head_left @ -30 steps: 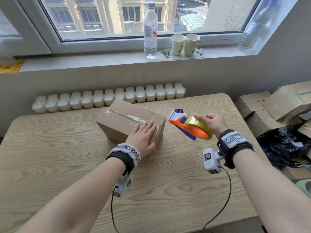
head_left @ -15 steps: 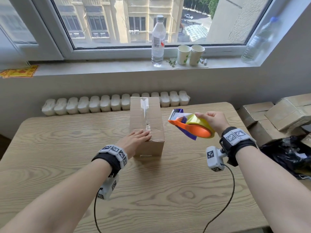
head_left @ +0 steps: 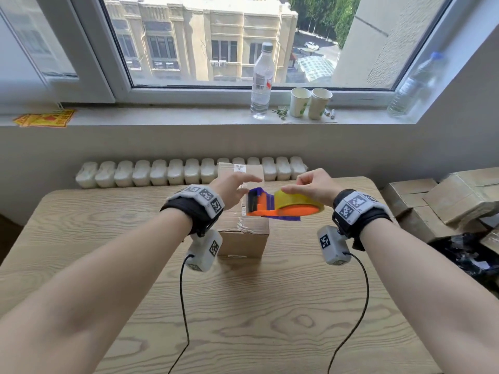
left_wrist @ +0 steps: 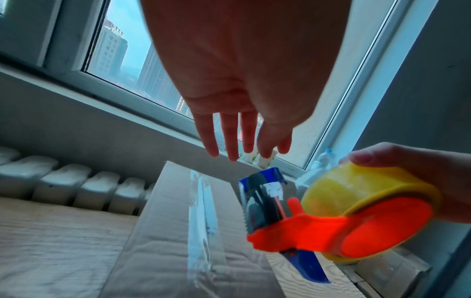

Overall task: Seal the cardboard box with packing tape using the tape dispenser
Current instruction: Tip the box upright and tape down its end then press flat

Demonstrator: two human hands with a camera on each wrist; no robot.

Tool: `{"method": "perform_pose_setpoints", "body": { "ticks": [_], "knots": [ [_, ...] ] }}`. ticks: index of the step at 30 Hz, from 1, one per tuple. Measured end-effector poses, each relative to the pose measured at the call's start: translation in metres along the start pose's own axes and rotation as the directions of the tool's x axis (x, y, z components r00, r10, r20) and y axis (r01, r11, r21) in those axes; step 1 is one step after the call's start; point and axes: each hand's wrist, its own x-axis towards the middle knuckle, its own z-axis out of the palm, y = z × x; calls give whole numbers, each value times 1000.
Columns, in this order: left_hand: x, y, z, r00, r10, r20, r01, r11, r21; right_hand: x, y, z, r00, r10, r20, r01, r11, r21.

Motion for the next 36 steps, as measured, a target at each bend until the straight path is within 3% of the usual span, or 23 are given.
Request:
{"method": "perform_pose_setpoints", "body": {
  "ticks": [6, 14, 21, 24, 27, 31, 33, 36],
  "knots": [
    [-1, 5, -7, 997, 65, 35, -67, 996, 51, 1, -16, 6, 998, -55, 18, 55, 997, -53],
    [0, -3, -12, 1000, 2, 29, -5, 997, 76, 5, -26, 7, 998, -61, 18, 63, 992, -108],
    [-9, -1, -24, 995, -39, 94, 44, 997, -58, 3, -27, 5, 999, -37, -2, 36, 986, -163],
    [-12, -4, -25, 999, -39, 31, 41, 996, -79, 2, -27, -2, 999, -46, 22, 48, 988, -147],
    [-12, -9, -26, 992, -117, -54, 104, 976, -192, -2, -30, -7, 997, -46, 56, 52, 994, -100],
    [-12, -15, -30, 985, -161, -58, 139, 951, -275, -7, -35, -13, 997, -49, 62, 53, 997, -62],
    [-12, -17, -32, 987, -142, -73, 122, 966, -228, -8, -32, -16, 997, -20, 73, 29, 991, -127],
    [-10, -18, -36, 989, -118, -86, 97, 972, -215, -11, -25, -25, 999, 43, -23, -48, 963, -267]
  ]
}}
